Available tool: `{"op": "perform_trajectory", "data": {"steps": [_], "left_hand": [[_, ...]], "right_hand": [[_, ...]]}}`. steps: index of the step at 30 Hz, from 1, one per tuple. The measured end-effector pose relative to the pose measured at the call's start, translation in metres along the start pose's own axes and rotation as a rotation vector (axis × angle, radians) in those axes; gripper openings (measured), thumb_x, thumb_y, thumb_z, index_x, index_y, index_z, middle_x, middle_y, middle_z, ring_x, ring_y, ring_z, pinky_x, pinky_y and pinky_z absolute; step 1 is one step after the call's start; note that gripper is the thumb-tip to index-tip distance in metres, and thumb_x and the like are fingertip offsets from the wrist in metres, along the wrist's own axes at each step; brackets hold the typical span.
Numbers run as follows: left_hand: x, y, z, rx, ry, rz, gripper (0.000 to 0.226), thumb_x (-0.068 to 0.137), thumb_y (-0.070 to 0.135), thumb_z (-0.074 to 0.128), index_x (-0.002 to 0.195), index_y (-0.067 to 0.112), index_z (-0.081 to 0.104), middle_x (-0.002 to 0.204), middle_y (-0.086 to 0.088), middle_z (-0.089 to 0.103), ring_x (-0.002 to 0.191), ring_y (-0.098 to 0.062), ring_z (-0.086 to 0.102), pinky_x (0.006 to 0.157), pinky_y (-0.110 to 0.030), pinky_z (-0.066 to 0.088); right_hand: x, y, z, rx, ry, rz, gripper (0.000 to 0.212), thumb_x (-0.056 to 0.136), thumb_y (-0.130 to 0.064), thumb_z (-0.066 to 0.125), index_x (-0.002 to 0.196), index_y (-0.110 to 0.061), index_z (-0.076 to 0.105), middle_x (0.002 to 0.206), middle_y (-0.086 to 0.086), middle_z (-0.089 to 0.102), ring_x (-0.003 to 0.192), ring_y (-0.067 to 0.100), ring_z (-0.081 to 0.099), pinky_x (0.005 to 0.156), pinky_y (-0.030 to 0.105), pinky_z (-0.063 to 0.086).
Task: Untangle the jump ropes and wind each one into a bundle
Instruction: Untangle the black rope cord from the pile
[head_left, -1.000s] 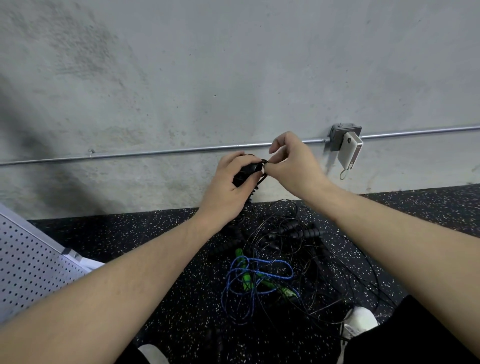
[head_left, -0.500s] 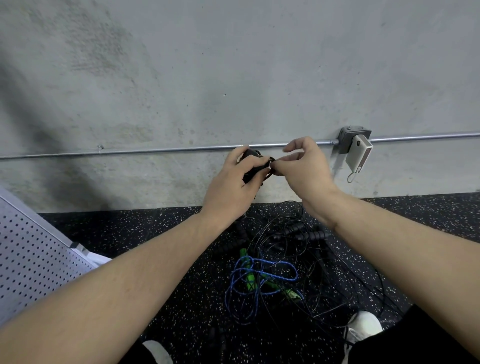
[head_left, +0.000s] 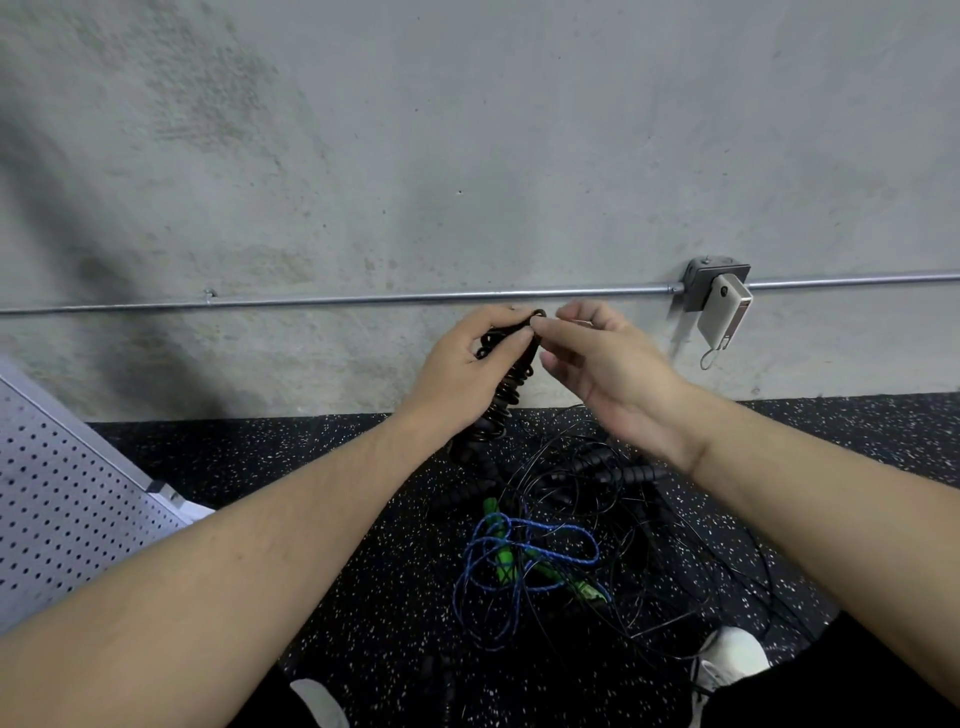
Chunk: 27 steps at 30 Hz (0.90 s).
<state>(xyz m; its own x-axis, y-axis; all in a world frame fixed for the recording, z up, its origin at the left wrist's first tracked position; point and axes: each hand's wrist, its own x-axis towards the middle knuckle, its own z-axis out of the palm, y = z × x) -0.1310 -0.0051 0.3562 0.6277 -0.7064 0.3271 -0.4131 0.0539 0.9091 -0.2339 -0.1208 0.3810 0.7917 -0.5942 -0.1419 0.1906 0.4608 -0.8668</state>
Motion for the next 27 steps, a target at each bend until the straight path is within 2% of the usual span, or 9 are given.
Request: {"op": "perform_trajectory", "data": {"steps": [6,11,13,16,18,20,23,25,27], "left_hand": [[0.0,0.006,0.001,-0.181,0.058,-0.041,0.023,0.1,0.018,0.064,0.11,0.038,0.071,0.103,0.024,0.072,0.101,0.0,0.067,0.09,-0.021,0.052],[-0.002,0.005,0.0,-0.088,-0.008,-0.043,0.026,0.1,0.02,0.064,0.111,0.043,0.07,0.113,0.029,0.07,0.114,0.007,0.062,0.103,-0.019,0.046],[-0.002,0.007,0.0,-0.13,-0.01,-0.083,0.025,0.1,0.02,0.065,0.111,0.042,0.072,0.115,0.023,0.072,0.112,0.004,0.064,0.101,-0.021,0.049],[0.0,0.009,0.001,-0.128,-0.016,-0.117,0.025,0.099,0.023,0.067,0.111,0.044,0.073,0.122,0.018,0.072,0.119,-0.003,0.064,0.112,-0.033,0.046],[0.001,0.008,0.003,-0.113,-0.04,-0.137,0.028,0.099,0.025,0.067,0.119,0.043,0.07,0.122,0.021,0.071,0.122,-0.005,0.063,0.113,-0.031,0.044],[0.003,0.006,0.005,-0.124,-0.07,-0.17,0.048,0.097,0.029,0.069,0.141,0.045,0.054,0.122,0.023,0.069,0.124,-0.006,0.061,0.109,-0.023,0.044],[0.005,0.0,0.007,-0.312,-0.137,-0.293,0.094,0.084,0.037,0.08,0.155,0.055,0.02,0.124,0.004,0.07,0.104,-0.014,0.071,0.089,-0.029,0.054],[0.003,-0.001,0.007,-0.424,-0.205,-0.386,0.102,0.078,0.032,0.083,0.155,0.054,0.021,0.115,-0.014,0.072,0.089,-0.022,0.072,0.073,-0.033,0.057],[-0.001,-0.001,0.01,-0.506,-0.229,-0.446,0.095,0.078,0.024,0.083,0.153,0.051,0.032,0.118,-0.027,0.068,0.089,-0.031,0.069,0.072,-0.041,0.06]], "right_hand": [[0.005,-0.01,-0.004,0.22,-0.103,0.126,0.018,0.089,0.006,0.059,0.091,-0.012,0.057,0.072,0.004,0.069,0.062,0.01,0.069,0.058,0.018,0.057],[0.004,-0.011,-0.008,0.002,-0.137,0.197,0.009,0.091,-0.001,0.063,0.09,-0.009,0.062,0.071,0.001,0.065,0.052,0.007,0.062,0.058,0.021,0.059],[0.003,-0.012,-0.01,-0.055,-0.14,0.217,0.003,0.091,-0.006,0.066,0.092,-0.009,0.064,0.071,0.001,0.064,0.052,0.008,0.059,0.059,0.025,0.06],[0.003,-0.013,-0.013,-0.165,-0.155,0.221,0.005,0.092,-0.014,0.068,0.091,-0.013,0.063,0.07,-0.001,0.058,0.051,0.008,0.05,0.053,0.023,0.056],[0.004,-0.014,-0.014,-0.227,-0.153,0.213,0.009,0.094,-0.016,0.066,0.086,-0.016,0.061,0.065,-0.003,0.054,0.049,0.007,0.044,0.048,0.021,0.051],[0.005,-0.015,-0.014,-0.235,-0.156,0.213,0.012,0.095,-0.018,0.064,0.083,-0.017,0.061,0.063,-0.004,0.051,0.048,0.006,0.041,0.048,0.021,0.05],[0.007,-0.018,-0.013,-0.174,-0.171,0.223,0.013,0.096,-0.02,0.06,0.084,-0.016,0.059,0.06,-0.005,0.045,0.048,0.006,0.042,0.049,0.02,0.05],[0.008,-0.02,-0.013,-0.116,-0.15,0.236,0.013,0.096,-0.022,0.058,0.084,-0.016,0.058,0.058,-0.006,0.043,0.047,0.005,0.042,0.049,0.019,0.051],[0.009,-0.021,-0.015,-0.115,-0.139,0.24,0.015,0.096,-0.022,0.057,0.083,-0.016,0.057,0.056,-0.007,0.043,0.046,0.004,0.043,0.048,0.018,0.05]]}}
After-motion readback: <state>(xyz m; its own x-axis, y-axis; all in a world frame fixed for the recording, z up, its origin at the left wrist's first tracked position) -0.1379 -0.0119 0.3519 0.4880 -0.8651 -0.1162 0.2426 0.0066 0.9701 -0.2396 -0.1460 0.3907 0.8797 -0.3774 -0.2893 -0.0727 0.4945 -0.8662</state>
